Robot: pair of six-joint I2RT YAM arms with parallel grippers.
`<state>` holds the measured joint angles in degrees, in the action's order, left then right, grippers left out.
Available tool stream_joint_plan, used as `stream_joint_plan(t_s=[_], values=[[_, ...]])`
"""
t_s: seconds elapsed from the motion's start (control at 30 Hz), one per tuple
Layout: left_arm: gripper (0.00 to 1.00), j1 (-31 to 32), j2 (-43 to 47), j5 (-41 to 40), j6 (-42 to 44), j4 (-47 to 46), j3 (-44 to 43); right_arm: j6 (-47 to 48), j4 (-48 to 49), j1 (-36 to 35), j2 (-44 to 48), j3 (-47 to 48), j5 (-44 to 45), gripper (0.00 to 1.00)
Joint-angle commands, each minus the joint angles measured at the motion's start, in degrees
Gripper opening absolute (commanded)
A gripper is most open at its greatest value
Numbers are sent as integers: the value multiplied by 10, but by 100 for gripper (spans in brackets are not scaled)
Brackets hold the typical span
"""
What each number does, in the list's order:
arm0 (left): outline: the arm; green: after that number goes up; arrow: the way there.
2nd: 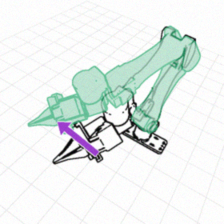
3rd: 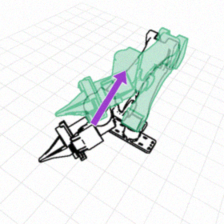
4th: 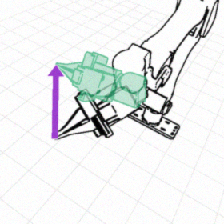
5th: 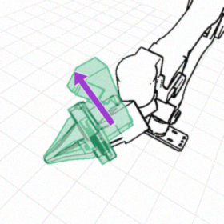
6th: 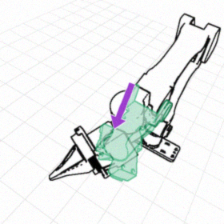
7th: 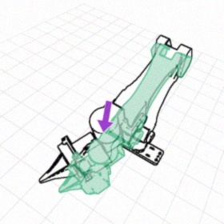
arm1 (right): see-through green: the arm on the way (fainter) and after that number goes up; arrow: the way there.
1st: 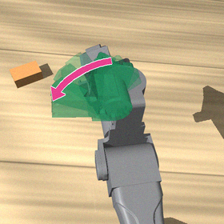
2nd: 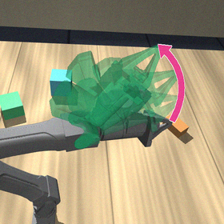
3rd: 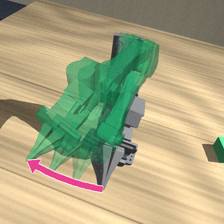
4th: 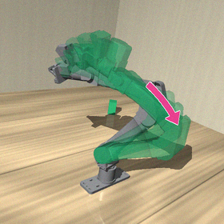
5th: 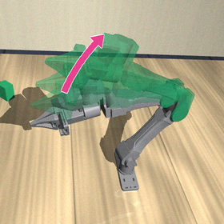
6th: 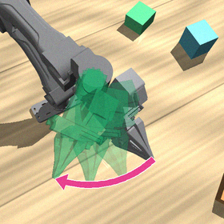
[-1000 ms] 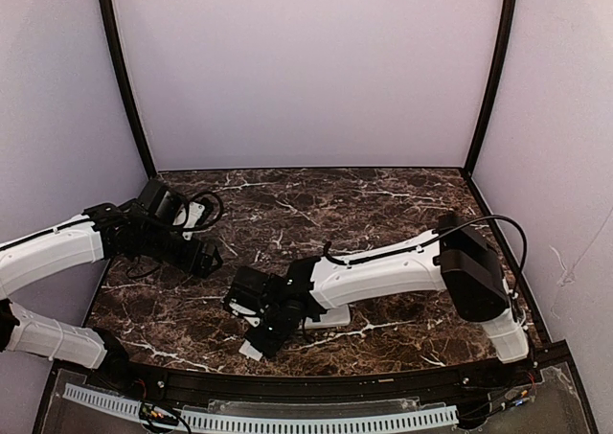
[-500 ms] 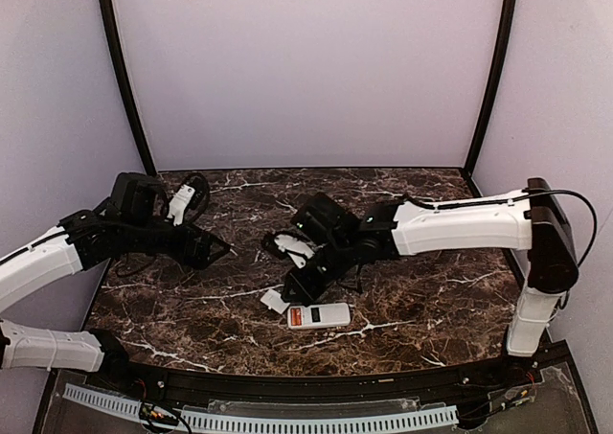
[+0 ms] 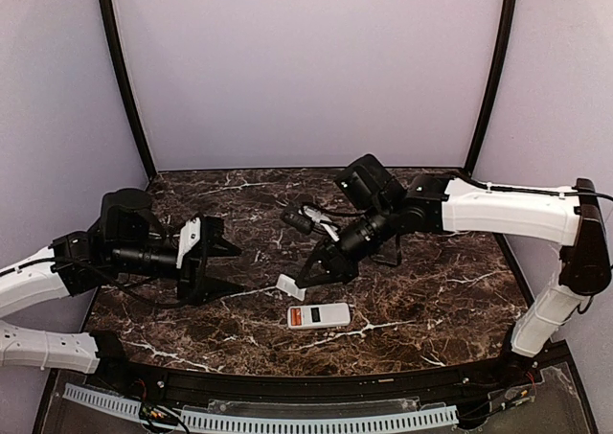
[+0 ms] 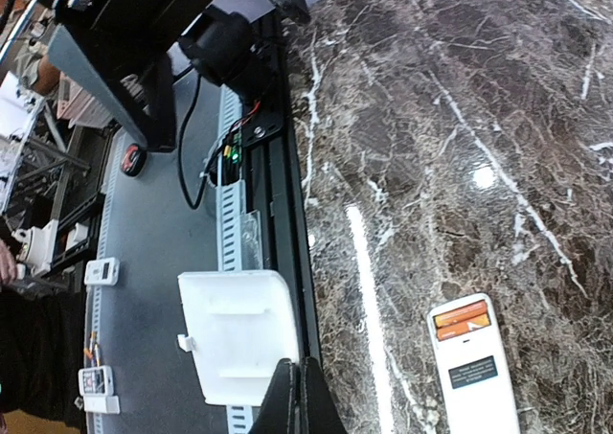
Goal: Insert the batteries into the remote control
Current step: Pass from the right arm to the left
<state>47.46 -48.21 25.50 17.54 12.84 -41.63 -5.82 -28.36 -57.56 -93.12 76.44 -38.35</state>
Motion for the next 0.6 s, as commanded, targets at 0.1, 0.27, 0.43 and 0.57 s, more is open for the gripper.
stream_joint_plan(t_s=[0.1,0.27,0.43,0.57], values=[[59,67,-55,18,174,-9,-28,86,-56,9,-12,-8,-130,0],[46,134,-81,-35,261,32,-63,103,-71,11,-28,-8,-186,0],[41,186,-102,-85,322,37,-83,109,-74,12,-37,-9,-206,0],[38,216,-138,-94,352,50,-102,108,-73,13,-39,-6,-215,0]])
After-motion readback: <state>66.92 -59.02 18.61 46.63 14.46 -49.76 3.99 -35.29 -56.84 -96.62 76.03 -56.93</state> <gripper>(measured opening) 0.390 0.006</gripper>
